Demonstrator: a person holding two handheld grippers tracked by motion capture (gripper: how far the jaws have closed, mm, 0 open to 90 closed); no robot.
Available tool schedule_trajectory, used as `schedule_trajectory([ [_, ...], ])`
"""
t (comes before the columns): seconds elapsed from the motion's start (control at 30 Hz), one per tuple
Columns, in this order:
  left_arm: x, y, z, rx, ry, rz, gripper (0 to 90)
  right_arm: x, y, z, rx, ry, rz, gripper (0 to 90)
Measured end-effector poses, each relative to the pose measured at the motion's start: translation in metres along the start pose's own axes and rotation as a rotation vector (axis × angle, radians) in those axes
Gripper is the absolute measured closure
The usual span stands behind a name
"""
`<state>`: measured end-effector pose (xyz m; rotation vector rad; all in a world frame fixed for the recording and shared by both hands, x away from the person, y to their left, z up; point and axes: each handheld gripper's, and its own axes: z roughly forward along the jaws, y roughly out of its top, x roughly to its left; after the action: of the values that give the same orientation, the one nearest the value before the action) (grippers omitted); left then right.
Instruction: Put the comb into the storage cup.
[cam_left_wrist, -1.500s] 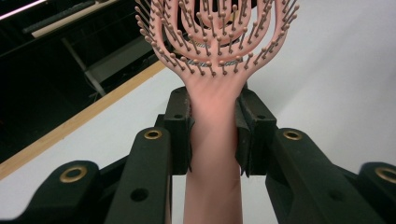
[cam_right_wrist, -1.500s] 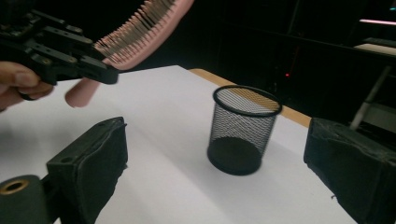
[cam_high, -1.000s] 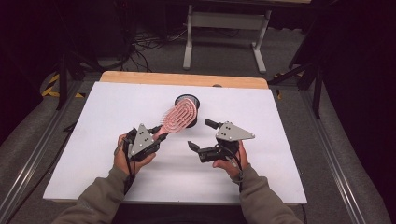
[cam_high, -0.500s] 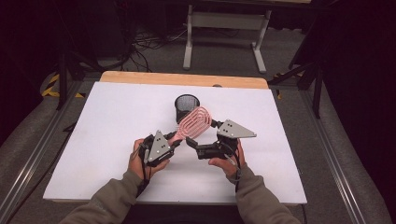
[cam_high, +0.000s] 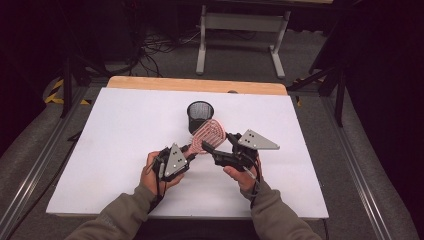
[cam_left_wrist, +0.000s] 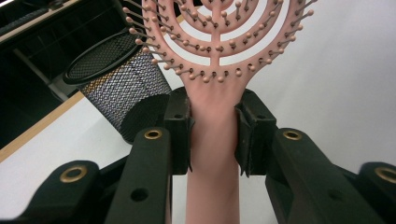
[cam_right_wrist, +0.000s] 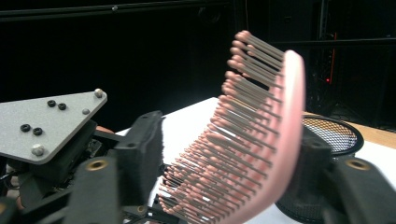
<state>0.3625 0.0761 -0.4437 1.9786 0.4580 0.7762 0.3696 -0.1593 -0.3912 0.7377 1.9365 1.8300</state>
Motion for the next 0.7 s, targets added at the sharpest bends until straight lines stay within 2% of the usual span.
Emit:
schedule_trajectory([
  [0.13, -0.0011, -0.0006, 0.0005, 0.007, 0.005, 0.008, 69.7, 0.0011, -0.0001, -0.0018, -0.004, 0.011, 0.004, 54.0],
  [0.2, -0.0017, -0.0004, 0.0008, 0.007, 0.006, 0.015, 69.7, 0.0008, -0.0001, -0.0025, -0.006, 0.014, 0.008, 56.3],
  [0.37, -0.0040, -0.0003, 0.0011, 0.016, 0.016, 0.023, 69.6, 0.0002, -0.0014, -0.0039, -0.011, 0.017, 0.030, 58.7],
  [0.43, -0.0055, -0.0002, 0.0007, 0.020, 0.022, 0.019, 69.5, 0.0007, -0.0022, -0.0045, -0.015, 0.004, 0.035, 59.7],
  [0.47, -0.0051, 0.0001, 0.0012, 0.013, 0.020, 0.031, 69.5, 0.0009, -0.0028, -0.0049, -0.020, 0.003, 0.040, 60.1],
  [0.7, -0.0067, -0.0005, 0.0029, 0.018, 0.030, 0.040, 68.8, 0.0073, -0.0033, -0.0051, -0.023, -0.004, 0.009, 63.0],
])
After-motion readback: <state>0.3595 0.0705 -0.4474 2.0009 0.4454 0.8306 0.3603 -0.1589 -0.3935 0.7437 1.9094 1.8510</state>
